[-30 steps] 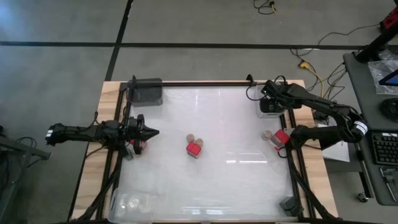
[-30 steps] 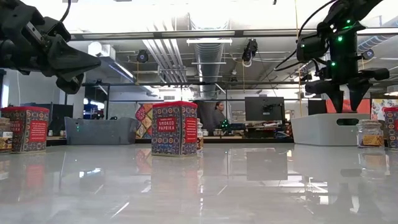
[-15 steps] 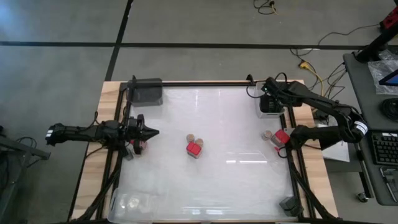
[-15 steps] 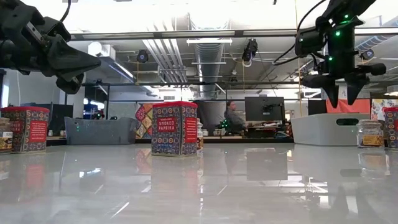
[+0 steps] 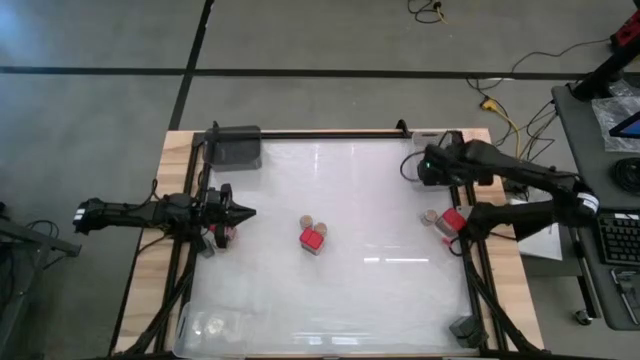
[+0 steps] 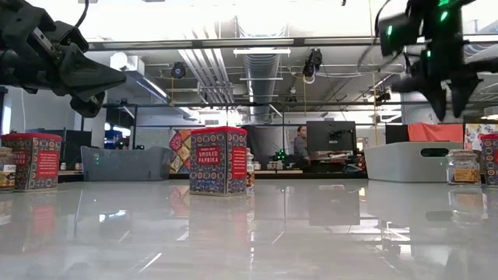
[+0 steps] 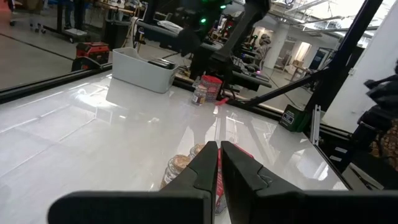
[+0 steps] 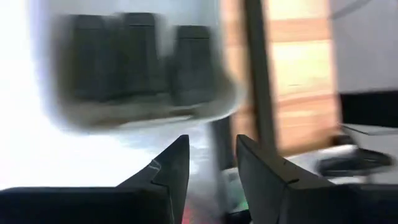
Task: Sort spices by type
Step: Put the black seasoning can into the gray bin
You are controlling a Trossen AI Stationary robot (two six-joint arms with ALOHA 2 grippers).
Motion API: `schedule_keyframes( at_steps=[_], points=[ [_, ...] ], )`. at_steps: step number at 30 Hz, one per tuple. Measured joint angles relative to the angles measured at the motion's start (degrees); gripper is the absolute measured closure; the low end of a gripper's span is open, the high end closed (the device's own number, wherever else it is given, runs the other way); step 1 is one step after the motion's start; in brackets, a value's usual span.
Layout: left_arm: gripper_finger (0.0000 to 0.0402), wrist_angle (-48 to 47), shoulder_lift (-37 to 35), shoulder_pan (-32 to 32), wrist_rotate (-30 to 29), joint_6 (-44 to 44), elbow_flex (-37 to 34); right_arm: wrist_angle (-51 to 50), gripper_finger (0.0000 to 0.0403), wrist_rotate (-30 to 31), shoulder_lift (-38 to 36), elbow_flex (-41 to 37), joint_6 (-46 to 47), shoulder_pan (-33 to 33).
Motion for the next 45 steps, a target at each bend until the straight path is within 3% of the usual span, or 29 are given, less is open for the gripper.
schedule_keyframes(
  at_steps=[8,12,17,22,27,33,38,45],
  points=[
    [0.0398,0.0,0.0,0.0,0.0,0.0,0.0,1.6,0.0236,-0.7,1.7,5.6,26.9,32.4],
    [0.0398,0.0,0.0,0.0,0.0,0.0,0.0,7.3,0.0205,-1.0,8.2,9.5,38.7,46.5],
    [0.0398,0.0,0.0,0.0,0.0,0.0,0.0,8.4,0.0175,-3.2,20.0,18.6,44.9,57.8],
    [0.0398,0.0,0.0,0.0,0.0,0.0,0.0,8.3,0.015,-13.4,32.6,28.4,45.7,64.0],
    [0.0398,0.0,0.0,0.0,0.0,0.0,0.0,5.1,0.0118,-32.3,42.6,37.3,44.8,68.1],
    [0.0398,0.0,0.0,0.0,0.0,0.0,0.0,3.6,0.0071,-47.0,46.2,40.4,43.9,72.2],
    [0.0398,0.0,0.0,0.0,0.0,0.0,0.0,-1.3,0.0037,-51.6,45.0,39.4,42.6,74.5],
    [0.0398,0.0,0.0,0.0,0.0,0.0,0.0,0.0,0.0033,-54.8,40.7,33.1,39.3,74.8]
  ],
)
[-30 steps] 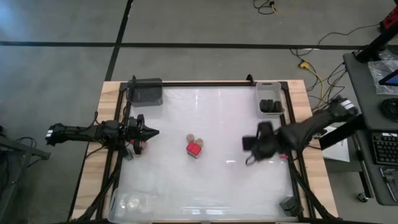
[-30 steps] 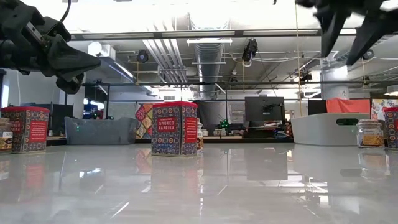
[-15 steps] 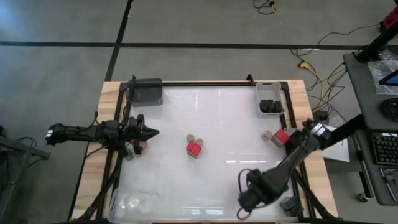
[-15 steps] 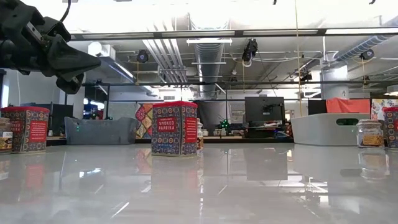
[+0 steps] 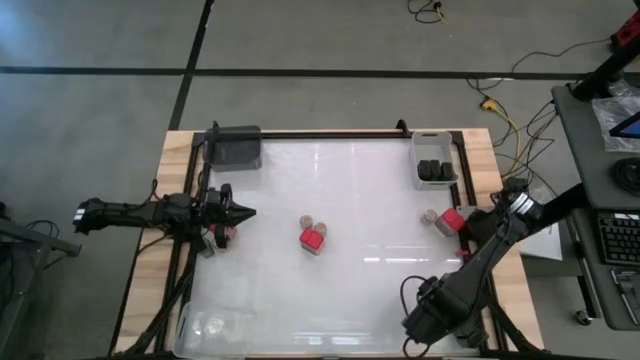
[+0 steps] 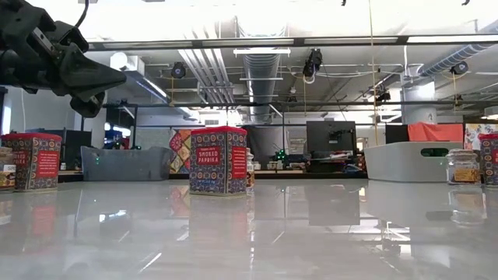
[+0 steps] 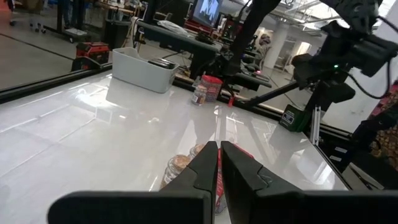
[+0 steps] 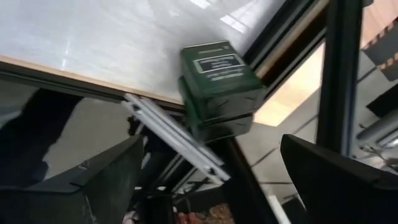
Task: Sort spices by type
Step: Put the black seasoning can into the gray bin
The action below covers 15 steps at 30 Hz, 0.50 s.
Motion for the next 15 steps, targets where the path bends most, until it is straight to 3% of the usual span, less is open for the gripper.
schedule_keyframes(
  at_steps=[8,15],
  points=[
    [0.0398,0.0,0.0,0.0,0.0,0.0,0.0,13.6,0.0032,-1.9,-6.3,-13.5,0.5,0.0],
    [0.0398,0.0,0.0,0.0,0.0,0.0,0.0,17.6,0.0032,-6.7,-8.2,-20.1,0.9,0.3]
  ],
)
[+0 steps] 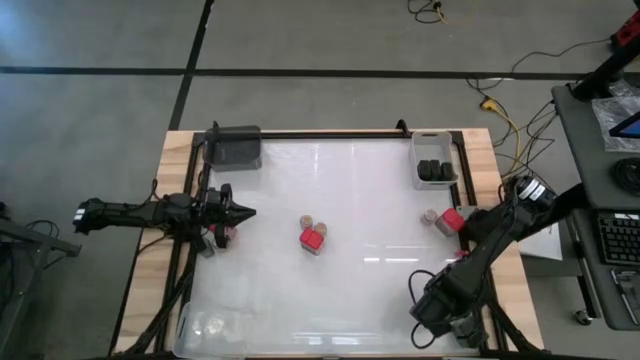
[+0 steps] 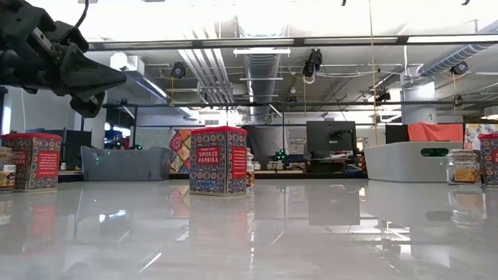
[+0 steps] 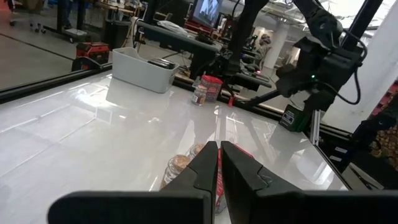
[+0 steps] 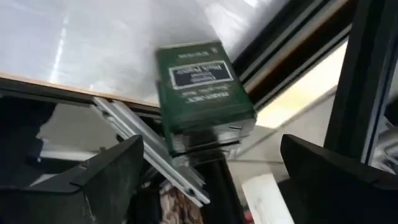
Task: Sort spices by type
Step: Put the black seasoning can into the gray bin
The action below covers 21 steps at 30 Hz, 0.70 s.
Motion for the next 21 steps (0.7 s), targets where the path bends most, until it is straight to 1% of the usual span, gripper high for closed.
schedule_keyframes(
  at_steps=[3,7,14,21],
  points=[
    [0.0398,0.0,0.0,0.0,0.0,0.0,0.0,2.8,0.0032,-2.3,0.0,-1.3,-1.2,0.1],
    [0.0398,0.0,0.0,0.0,0.0,0.0,0.0,6.7,0.0032,-2.7,0.0,-3.1,-1.3,0.1],
    [0.0398,0.0,0.0,0.0,0.0,0.0,0.0,9.0,0.0032,-6.4,0.0,-5.6,-1.7,0.1],
    [0.0398,0.0,0.0,0.0,0.0,0.0,0.0,11.2,0.0032,-6.5,0.0,-6.8,-1.6,0.4]
  ],
)
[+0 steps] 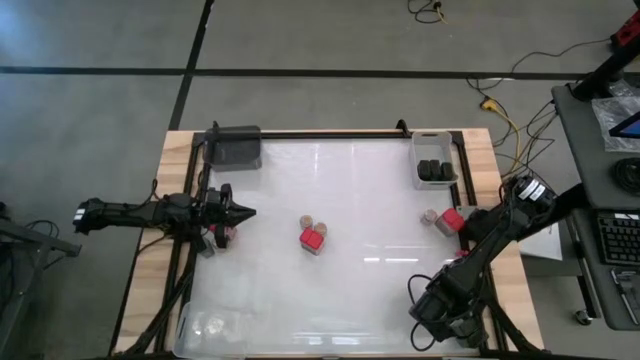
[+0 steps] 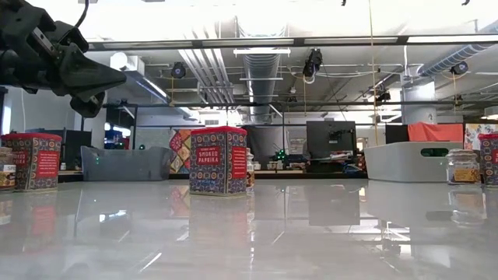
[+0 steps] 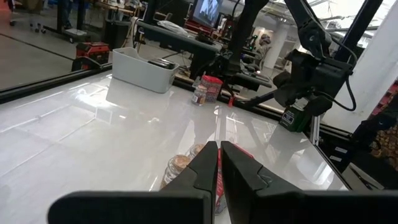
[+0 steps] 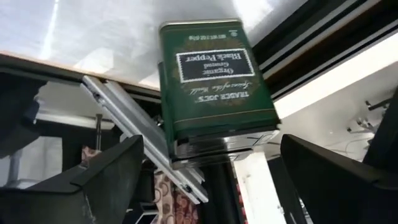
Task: Sort spices by type
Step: Put the black seasoning can into the gray bin
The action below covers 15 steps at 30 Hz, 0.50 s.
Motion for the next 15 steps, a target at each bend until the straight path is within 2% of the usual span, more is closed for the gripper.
schedule_keyframes(
  at_steps=[6,15],
  points=[
    [0.0398,0.0,0.0,0.0,0.0,0.0,0.0,0.1,0.0032,-0.2,0.0,-1.1,0.7,0.7],
    [0.0398,0.0,0.0,0.0,0.0,0.0,0.0,7.1,0.0044,0.0,0.5,-3.3,3.5,0.8]
  ],
)
